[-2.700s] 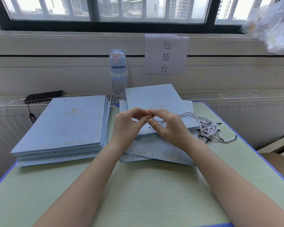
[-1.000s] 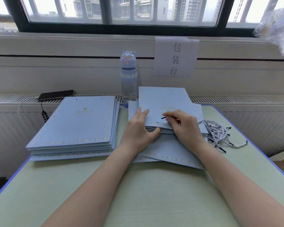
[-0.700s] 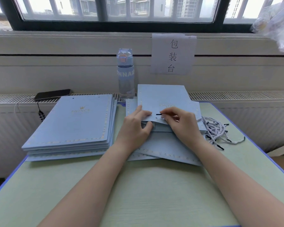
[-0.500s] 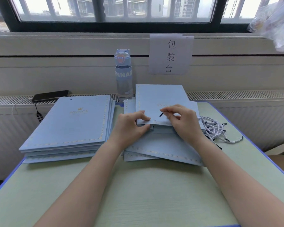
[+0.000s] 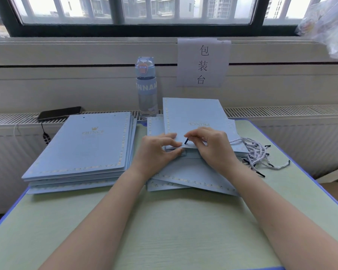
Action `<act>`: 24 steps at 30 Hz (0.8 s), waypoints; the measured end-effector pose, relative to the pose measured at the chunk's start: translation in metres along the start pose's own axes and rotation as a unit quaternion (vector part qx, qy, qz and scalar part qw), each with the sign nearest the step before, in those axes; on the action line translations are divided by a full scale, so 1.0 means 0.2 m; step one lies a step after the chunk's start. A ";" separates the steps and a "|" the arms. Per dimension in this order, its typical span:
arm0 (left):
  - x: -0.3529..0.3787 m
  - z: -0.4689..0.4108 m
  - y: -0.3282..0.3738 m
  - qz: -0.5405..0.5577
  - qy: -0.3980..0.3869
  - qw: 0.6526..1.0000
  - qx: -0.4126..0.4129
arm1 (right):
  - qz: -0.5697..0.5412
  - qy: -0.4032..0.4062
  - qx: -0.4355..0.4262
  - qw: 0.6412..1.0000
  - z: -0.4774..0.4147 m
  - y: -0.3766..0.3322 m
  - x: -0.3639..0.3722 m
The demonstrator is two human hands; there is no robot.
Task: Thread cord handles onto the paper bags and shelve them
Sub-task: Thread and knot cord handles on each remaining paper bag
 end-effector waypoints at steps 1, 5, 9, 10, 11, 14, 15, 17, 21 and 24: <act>0.00 0.00 0.00 0.003 0.001 1.000 0.002 | 0.004 0.006 0.007 1.000 0.00 0.00 0.00; 0.00 -0.01 0.00 0.012 0.008 1.000 0.004 | -0.008 0.003 0.040 0.999 -0.02 -0.01 -0.04; -0.01 -0.01 0.00 0.018 0.005 1.000 0.016 | -0.024 -0.023 0.057 0.998 -0.03 -0.01 -0.06; -0.01 -0.01 0.00 0.019 0.005 1.000 0.018 | -0.019 -0.028 0.055 0.998 -0.03 -0.01 -0.06; -0.01 -0.01 0.00 0.020 0.005 1.000 0.021 | -0.013 -0.029 0.050 0.998 -0.02 0.00 -0.06; -0.01 -0.01 0.01 0.021 0.011 0.999 0.028 | 0.010 -0.023 0.022 0.999 -0.03 0.00 -0.08; -0.01 -0.01 0.01 0.022 0.012 0.999 0.029 | 0.019 -0.021 0.011 1.000 -0.03 0.00 -0.08; -0.01 -0.01 0.01 0.025 0.010 0.999 0.030 | 0.044 -0.020 -0.019 0.999 -0.03 -0.01 -0.07; -0.01 -0.01 0.02 0.010 -0.005 0.998 0.056 | 0.071 -0.062 -0.048 0.994 -0.02 -0.02 -0.02; 0.00 -0.01 0.02 -0.050 0.027 0.995 0.086 | 0.060 -0.047 -0.029 0.997 -0.02 -0.02 -0.03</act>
Point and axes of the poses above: each hand's wrist, its own z-axis away from the middle knuckle, its own x-axis out of the palm, y = z × x, the point moved 2 cm from there along -z, towards the middle knuckle, and after that the axes turned 3 degrees about x, right-handed, at the moved point
